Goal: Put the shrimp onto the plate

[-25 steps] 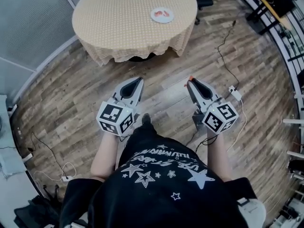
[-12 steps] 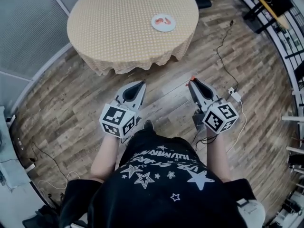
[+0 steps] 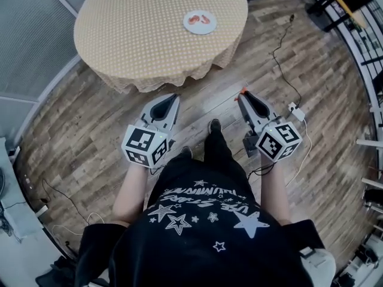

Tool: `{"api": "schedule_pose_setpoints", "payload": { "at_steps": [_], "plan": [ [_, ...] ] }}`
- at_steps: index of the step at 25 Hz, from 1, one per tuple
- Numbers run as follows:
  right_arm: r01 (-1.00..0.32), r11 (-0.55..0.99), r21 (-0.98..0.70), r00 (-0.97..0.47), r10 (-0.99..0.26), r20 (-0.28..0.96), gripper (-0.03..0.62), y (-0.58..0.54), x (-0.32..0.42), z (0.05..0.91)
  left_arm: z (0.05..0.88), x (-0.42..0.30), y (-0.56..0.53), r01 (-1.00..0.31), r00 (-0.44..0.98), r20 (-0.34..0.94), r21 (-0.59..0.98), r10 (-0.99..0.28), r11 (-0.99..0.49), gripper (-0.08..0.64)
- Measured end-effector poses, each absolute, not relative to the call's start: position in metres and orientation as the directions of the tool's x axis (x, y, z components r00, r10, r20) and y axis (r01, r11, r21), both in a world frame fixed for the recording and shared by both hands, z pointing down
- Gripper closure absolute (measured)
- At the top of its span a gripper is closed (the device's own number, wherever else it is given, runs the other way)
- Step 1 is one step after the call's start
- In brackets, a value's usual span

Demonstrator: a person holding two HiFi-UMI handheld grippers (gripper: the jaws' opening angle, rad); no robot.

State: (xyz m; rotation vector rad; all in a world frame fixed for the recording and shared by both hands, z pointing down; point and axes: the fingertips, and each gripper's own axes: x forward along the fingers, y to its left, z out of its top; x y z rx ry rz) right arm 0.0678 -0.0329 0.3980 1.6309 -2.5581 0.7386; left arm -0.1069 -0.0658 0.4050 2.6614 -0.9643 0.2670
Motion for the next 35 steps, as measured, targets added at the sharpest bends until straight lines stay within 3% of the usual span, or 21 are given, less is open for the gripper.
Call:
{"api": "schedule_pose_setpoints", "payload": {
  "at_steps": [24,35],
  "plan": [
    [-0.718,0.565,-0.407,-0.679,-0.697,0.230,0.526,-0.219,0.154,0.415,0.395,-0.009,-0.210,-0.842,0.532,0.281,0.081,-0.799,-0.533,0.551],
    [-0.683,0.579,-0.446,-0.723,-0.621,0.302,0.526,-0.267,0.130,0.452,0.401,-0.041,-0.235,-0.888,0.453,0.325,0.084,-0.830,-0.452,0.551]
  ]
}}
